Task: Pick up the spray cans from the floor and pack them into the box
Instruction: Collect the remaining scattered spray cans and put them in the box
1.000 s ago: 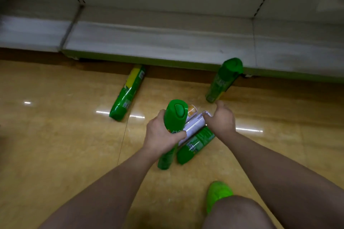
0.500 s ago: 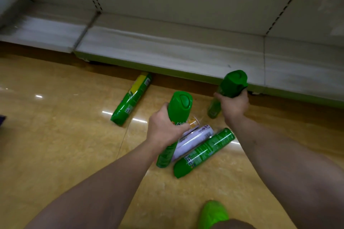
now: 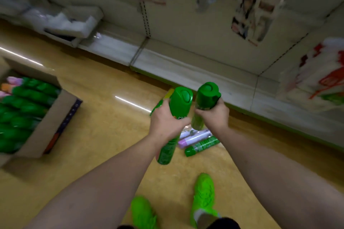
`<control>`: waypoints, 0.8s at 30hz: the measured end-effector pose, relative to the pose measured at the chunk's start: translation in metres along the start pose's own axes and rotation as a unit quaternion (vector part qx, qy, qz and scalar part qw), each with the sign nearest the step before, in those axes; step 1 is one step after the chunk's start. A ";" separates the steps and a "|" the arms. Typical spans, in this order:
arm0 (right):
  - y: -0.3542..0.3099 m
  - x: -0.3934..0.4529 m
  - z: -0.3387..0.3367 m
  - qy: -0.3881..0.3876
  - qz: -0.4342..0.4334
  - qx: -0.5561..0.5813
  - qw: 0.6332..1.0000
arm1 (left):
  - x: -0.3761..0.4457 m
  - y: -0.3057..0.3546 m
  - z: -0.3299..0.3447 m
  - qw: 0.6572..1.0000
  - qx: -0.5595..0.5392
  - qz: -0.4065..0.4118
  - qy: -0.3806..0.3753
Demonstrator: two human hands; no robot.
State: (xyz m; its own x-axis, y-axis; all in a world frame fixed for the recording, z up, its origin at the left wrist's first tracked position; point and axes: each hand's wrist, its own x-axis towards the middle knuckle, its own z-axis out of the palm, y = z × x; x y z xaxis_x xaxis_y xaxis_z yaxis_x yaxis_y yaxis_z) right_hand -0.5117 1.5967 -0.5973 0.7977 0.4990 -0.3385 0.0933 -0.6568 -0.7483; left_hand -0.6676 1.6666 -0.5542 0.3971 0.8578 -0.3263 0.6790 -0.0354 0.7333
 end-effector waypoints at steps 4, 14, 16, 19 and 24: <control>-0.104 -0.069 -0.008 -0.057 -0.056 -0.026 0.996 | -0.035 0.038 -0.108 1.000 0.006 -0.009 0.015; -0.304 -0.210 0.023 -0.147 -0.198 0.004 0.969 | -0.103 0.042 -0.343 0.994 -0.008 -0.017 0.104; -0.333 -0.227 0.039 -0.176 -0.220 0.005 0.960 | -0.111 0.033 -0.380 0.991 -0.014 -0.033 0.127; -0.375 -0.247 0.066 -0.207 -0.257 0.010 0.944 | -0.116 0.015 -0.426 0.984 -0.017 -0.062 0.166; -0.435 -0.256 0.126 -0.281 -0.297 0.035 0.912 | -0.114 -0.006 -0.491 0.965 -0.009 -0.098 0.244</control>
State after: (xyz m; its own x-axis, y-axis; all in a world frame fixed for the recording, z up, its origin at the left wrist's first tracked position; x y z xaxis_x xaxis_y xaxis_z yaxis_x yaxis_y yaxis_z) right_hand -0.8318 1.8259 -0.2568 0.1865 0.9786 -0.0867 0.3561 -0.1496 -0.9224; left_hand -1.0206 1.8207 -0.2286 -0.0778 0.9866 -0.1435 0.6993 0.1566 0.6975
